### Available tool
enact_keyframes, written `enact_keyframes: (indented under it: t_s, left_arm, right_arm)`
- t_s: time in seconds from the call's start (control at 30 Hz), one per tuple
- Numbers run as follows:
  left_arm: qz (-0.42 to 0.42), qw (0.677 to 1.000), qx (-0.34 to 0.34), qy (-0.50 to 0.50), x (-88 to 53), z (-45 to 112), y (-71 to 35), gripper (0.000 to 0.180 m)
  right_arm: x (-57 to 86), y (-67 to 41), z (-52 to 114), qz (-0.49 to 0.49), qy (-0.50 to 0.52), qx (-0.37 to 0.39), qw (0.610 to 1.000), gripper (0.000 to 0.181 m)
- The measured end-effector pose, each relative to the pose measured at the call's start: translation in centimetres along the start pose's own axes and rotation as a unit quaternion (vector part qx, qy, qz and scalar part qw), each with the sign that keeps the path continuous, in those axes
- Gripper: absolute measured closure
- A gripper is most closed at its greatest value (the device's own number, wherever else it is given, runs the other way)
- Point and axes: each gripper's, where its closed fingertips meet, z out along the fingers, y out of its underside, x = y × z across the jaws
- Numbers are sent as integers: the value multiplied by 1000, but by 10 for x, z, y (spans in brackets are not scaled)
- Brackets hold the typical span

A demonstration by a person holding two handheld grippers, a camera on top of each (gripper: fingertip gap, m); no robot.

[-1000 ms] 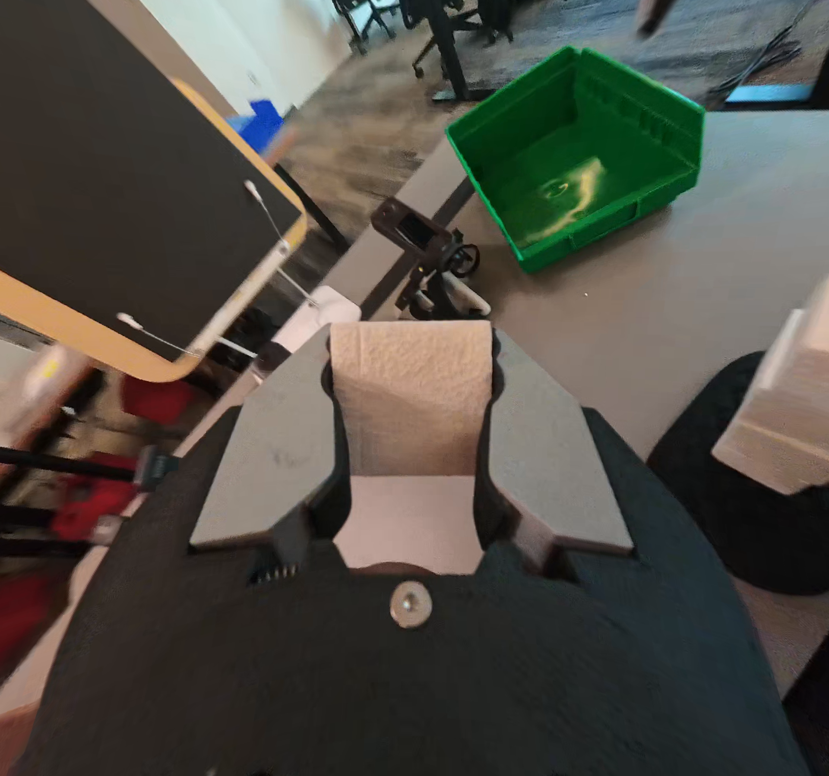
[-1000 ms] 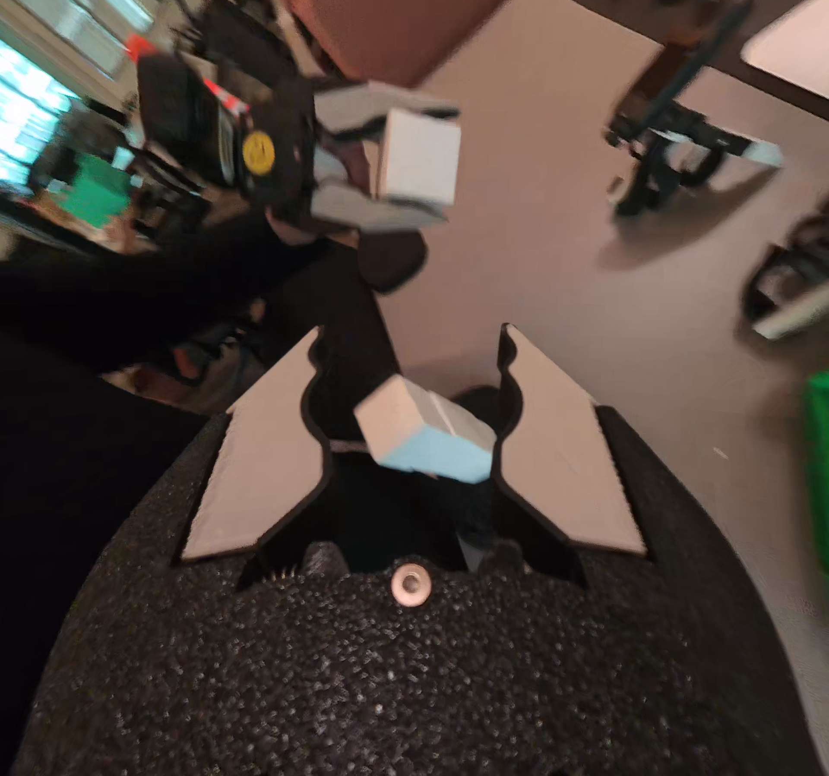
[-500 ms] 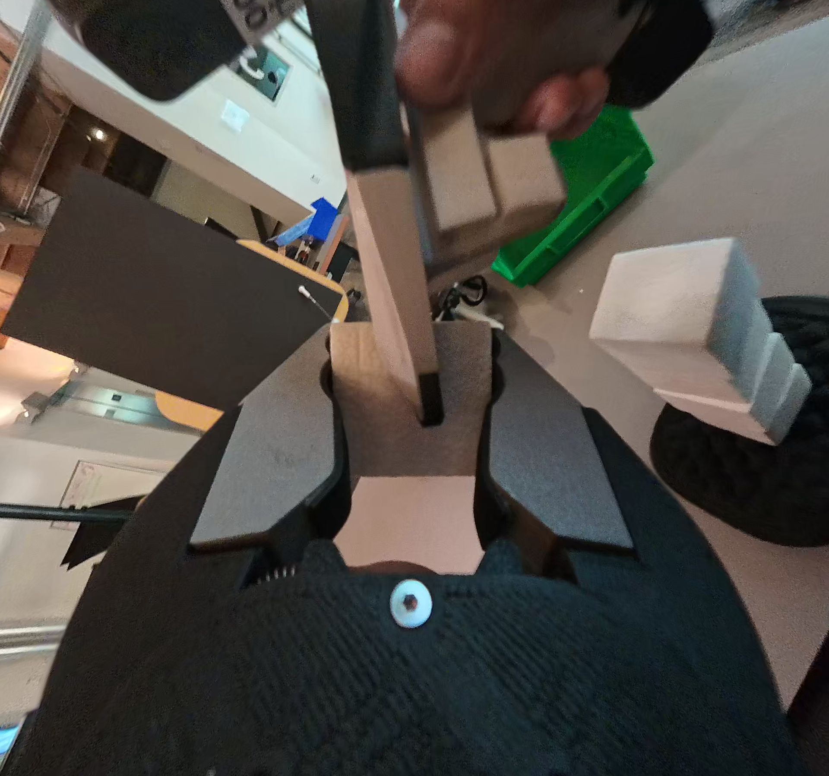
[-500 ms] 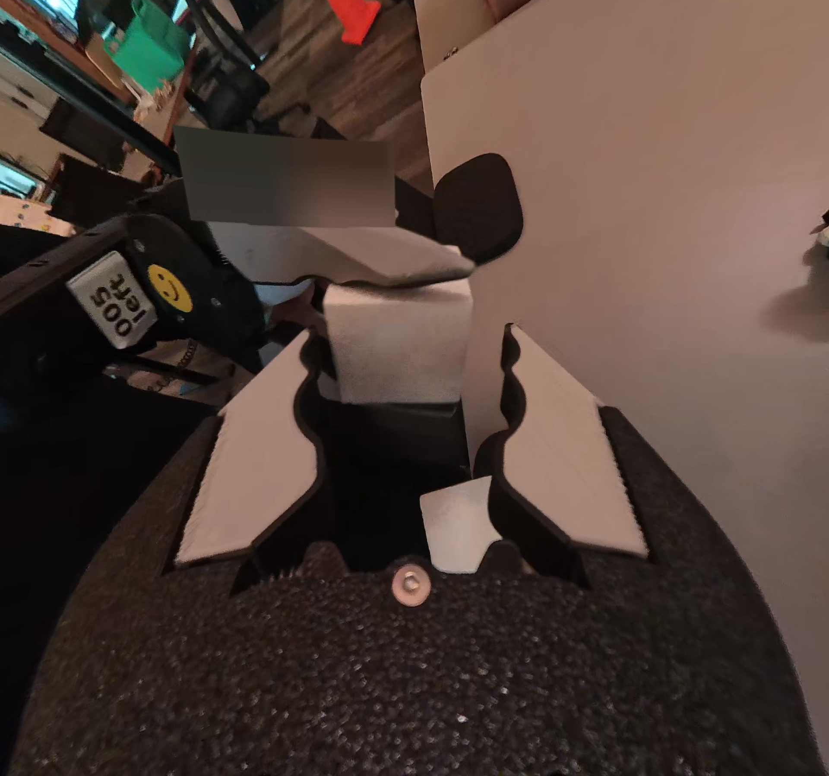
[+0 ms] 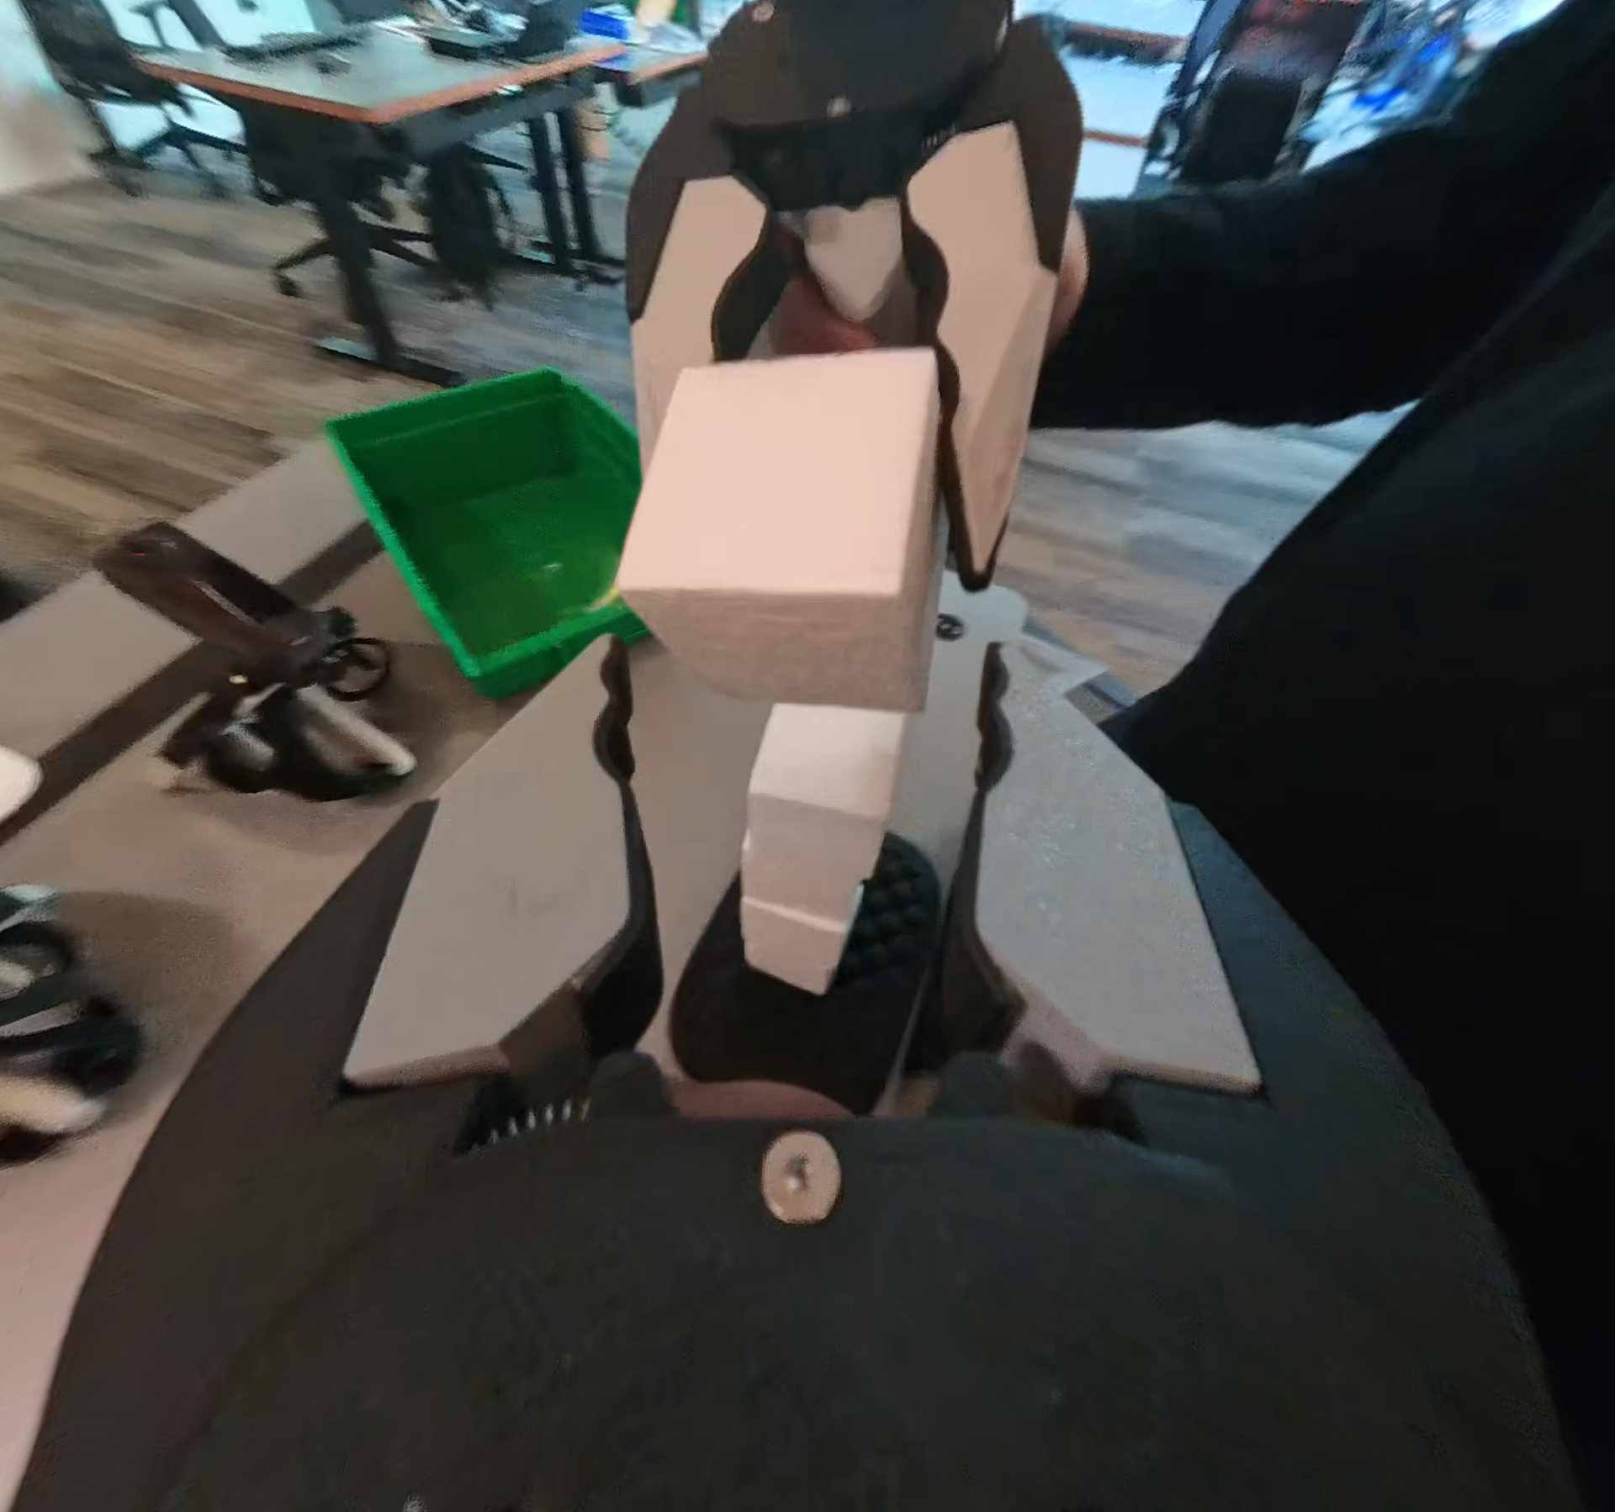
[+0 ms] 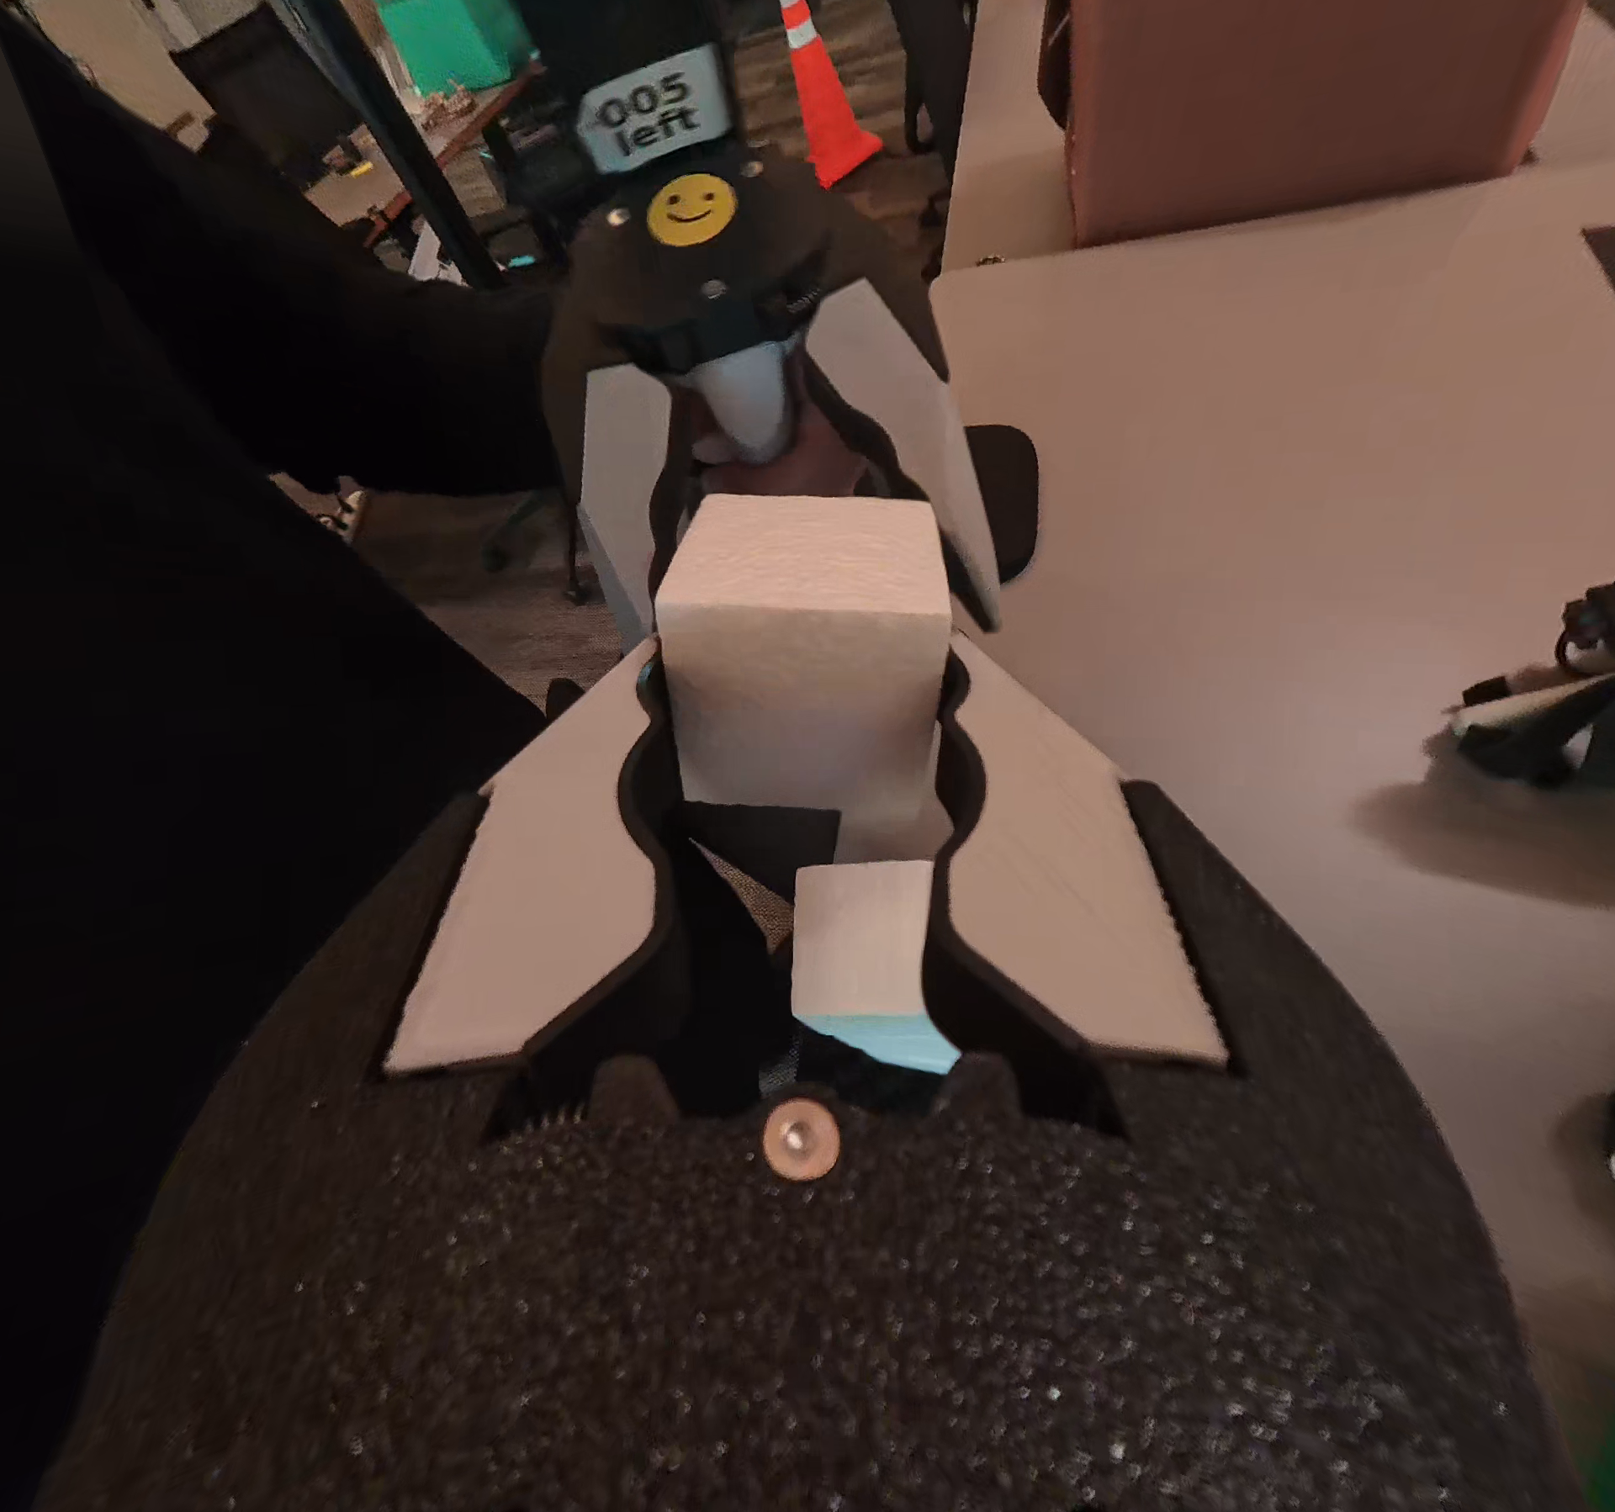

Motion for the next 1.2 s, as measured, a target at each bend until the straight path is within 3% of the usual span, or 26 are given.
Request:
enact_keyframes:
  t_s: [0.1,0.47,0.57,0.73,1.2]
  left_arm:
    - [-9,1000,9,15,-1,2,-7,121]
    - [51,989,-137,8,0,29,30,122]
    - [47,990,-136,10,0,32,35,122]
    - [21,992,-120,15,-2,26,41,106]
    - [-33,992,-120,6,-12,-2,61,107]
  right_arm:
    - [1,6,0,-9,4,-6,1000,122]
    - [11,65,-13,15,42,-100,994,124]
    - [12,73,-14,13,55,-107,993,124]
    - [13,81,-11,8,65,-112,992,125]
    - [21,101,-8,12,80,-133,988,125]
